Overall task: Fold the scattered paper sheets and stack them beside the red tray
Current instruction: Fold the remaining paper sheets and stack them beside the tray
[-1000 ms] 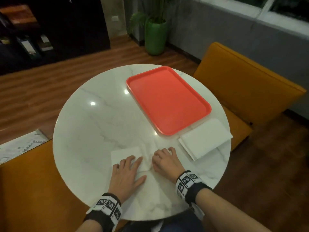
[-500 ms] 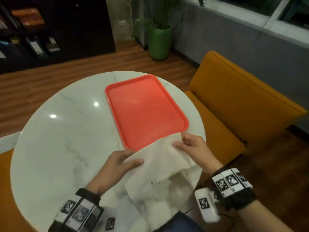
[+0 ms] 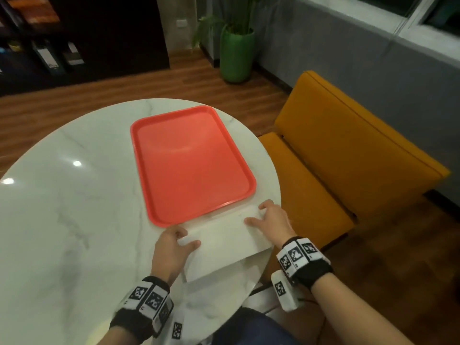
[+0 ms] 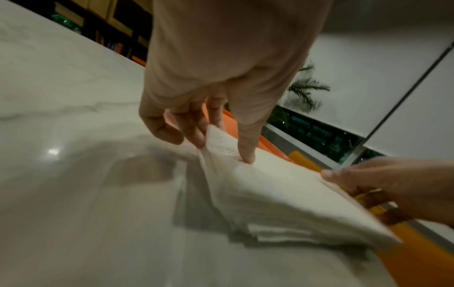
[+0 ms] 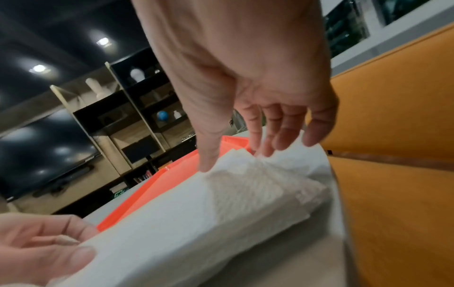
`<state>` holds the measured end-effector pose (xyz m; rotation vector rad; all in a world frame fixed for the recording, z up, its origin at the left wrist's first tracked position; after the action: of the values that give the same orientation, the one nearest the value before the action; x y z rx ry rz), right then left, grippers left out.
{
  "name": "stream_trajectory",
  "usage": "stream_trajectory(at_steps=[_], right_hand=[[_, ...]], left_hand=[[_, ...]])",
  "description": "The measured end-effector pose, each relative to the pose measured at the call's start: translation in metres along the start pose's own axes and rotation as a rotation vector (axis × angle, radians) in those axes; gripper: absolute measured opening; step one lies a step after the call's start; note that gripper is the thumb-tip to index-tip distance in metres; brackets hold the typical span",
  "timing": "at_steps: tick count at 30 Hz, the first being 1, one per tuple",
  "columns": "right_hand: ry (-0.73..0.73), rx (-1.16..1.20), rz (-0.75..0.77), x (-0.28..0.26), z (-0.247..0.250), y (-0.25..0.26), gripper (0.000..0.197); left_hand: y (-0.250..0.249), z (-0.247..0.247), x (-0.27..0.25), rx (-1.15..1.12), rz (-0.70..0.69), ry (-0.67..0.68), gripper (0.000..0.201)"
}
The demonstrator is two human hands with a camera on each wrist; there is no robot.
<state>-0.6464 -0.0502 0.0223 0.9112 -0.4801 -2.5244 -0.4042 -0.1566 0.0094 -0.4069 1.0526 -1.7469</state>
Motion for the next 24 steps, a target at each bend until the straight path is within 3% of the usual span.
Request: stream_trajectory(at_steps=[2, 4, 6, 10, 13, 15, 16, 18, 20, 24], right_hand=[[0.026, -0.206, -0.021, 0.001, -0.006, 0.002, 0.083], [0.09, -0.28, -0.061, 0.002, -0.013, 0.002, 0.093], [0.148, -0.212, -0.06, 0.005, -0.018, 0.001, 0.089], [0.318, 0.181, 0.068, 0.002, -0.015, 0.004, 0.068], [0.378, 0.306, 0.274, -0.013, 0.001, 0.015, 0.066], [0.389, 0.343, 0.4, -0.021, 0.012, 0.023, 0.06], [0.395, 0.386, 0.43, -0.025, 0.019, 0.026, 0.056], [0.4, 0.502, 0.447, -0.028, 0.032, 0.028, 0.048], [0.388, 0.579, 0.452, -0.026, 0.04, 0.024, 0.041], [0.34, 0.565, 0.406, -0.015, 0.029, 0.006, 0.034]], left_hand=[[0.004, -0.006, 0.0, 0.045, -0.005, -0.022, 0.05], [0.006, -0.011, 0.0, 0.025, 0.016, -0.021, 0.059], [0.008, -0.012, -0.001, 0.007, 0.038, -0.005, 0.063], [0.007, -0.008, -0.003, 0.084, 0.044, 0.046, 0.071], [-0.019, 0.002, -0.006, 0.325, -0.192, 0.099, 0.095], [-0.044, 0.005, -0.006, 0.348, -0.353, 0.233, 0.106], [-0.052, 0.005, -0.005, 0.326, -0.388, 0.306, 0.1], [-0.058, 0.01, 0.0, 0.307, -0.448, 0.374, 0.067], [-0.062, 0.02, 0.005, 0.339, -0.526, 0.284, 0.04], [-0.059, 0.024, 0.005, 0.341, -0.62, 0.141, 0.039]])
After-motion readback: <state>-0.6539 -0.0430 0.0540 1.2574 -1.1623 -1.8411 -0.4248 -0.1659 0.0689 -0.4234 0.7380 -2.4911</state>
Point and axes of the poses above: each hand's wrist, its own x-axis towards the middle knuckle, its own z-axis out of the back of the hand, y = z × x, the point moved 4 cm from there along x, towards the middle knuckle, and after that the axes turned 10 degrees about -z, right-handed, at the moved point
